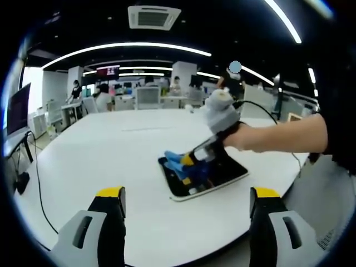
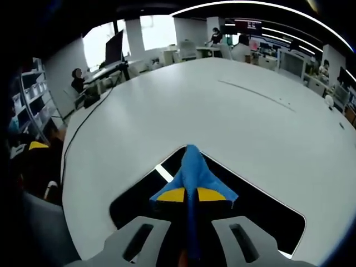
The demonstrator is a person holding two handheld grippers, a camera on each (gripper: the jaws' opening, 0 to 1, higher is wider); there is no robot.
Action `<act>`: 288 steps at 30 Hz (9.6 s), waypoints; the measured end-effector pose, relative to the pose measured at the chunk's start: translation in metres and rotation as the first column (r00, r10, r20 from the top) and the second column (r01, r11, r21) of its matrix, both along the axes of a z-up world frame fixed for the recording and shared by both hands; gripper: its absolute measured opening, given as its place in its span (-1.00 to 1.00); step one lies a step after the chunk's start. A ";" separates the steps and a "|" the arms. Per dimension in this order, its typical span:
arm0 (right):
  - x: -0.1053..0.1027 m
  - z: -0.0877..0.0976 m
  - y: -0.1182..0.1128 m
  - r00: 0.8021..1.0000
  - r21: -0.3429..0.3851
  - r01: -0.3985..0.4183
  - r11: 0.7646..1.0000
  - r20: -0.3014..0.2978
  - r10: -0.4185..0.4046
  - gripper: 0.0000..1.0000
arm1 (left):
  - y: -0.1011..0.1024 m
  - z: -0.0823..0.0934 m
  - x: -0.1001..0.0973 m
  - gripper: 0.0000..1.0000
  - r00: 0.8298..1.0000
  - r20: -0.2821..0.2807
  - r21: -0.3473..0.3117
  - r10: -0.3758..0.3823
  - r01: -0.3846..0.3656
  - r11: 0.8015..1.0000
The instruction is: Wipe the mirror surface with the cleaning cloth until all visible marks leave the cleaned area.
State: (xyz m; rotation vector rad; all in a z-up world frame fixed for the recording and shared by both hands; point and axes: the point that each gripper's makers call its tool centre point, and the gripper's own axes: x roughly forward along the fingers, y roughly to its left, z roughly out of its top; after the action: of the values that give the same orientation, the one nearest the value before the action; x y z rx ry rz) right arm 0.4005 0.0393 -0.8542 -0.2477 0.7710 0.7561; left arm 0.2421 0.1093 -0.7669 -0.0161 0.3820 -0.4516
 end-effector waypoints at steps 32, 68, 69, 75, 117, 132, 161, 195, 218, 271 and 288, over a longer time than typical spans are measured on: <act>-0.052 0.000 -0.002 0.999 0.011 -0.023 1.000 -0.042 0.024 -1.00 | 0.000 0.003 -0.002 0.85 1.000 0.008 -0.005 0.001 -0.001 1.000; -0.089 0.001 -0.002 0.996 0.013 -0.053 0.999 -0.077 0.054 -1.00 | -0.001 0.003 -0.001 0.81 1.000 0.011 -0.003 -0.002 0.002 1.000; -0.090 0.001 -0.001 0.996 0.012 -0.053 0.999 -0.076 0.054 -1.00 | -0.001 0.003 -0.001 0.81 1.000 0.012 -0.003 -0.002 0.002 1.000; -0.086 -0.001 -0.003 0.997 0.012 -0.058 0.998 -0.050 0.059 -0.99 | -0.002 0.003 -0.001 0.80 1.000 0.012 -0.001 -0.006 0.006 1.000; -0.087 0.001 -0.048 0.999 0.010 -0.017 1.000 -0.047 0.017 -0.99 | -0.002 0.003 -0.002 0.79 1.000 0.014 0.009 -0.009 0.009 1.000; -0.066 0.000 -0.051 0.999 0.020 0.013 1.000 -0.038 -0.012 -0.99 | -0.002 0.003 -0.002 0.78 1.000 0.013 0.008 -0.007 0.007 1.000; -0.014 0.001 -0.054 0.999 0.027 0.047 0.999 -0.015 -0.046 -0.99 | -0.002 0.003 -0.002 0.75 1.000 0.012 0.004 -0.010 0.010 1.000; 0.028 0.000 -0.060 0.992 0.018 0.126 0.992 -0.010 -0.126 -0.99 | -0.002 0.002 -0.001 0.80 1.000 0.005 0.007 -0.006 0.006 1.000; 0.022 0.002 -0.098 0.987 -0.023 0.158 0.987 -0.004 -0.158 -0.99 | 0.000 0.004 0.000 0.80 1.000 0.021 0.005 0.005 -0.005 1.000; -0.057 0.001 -0.093 0.984 0.033 0.176 0.984 -0.007 -0.176 -0.99 | 0.001 0.005 -0.001 0.79 1.000 0.026 0.008 0.006 -0.006 1.000; -0.078 0.001 -0.092 0.986 0.042 0.163 0.986 -0.022 -0.163 -0.99 | 0.000 0.004 -0.002 0.79 1.000 0.024 0.009 0.004 -0.004 1.000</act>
State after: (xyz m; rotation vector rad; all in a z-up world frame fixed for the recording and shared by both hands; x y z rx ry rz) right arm 0.3228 -0.0523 -0.8529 -0.1367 0.7818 0.6201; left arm 0.2405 0.1097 -0.7626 -0.0024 0.3608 -0.4454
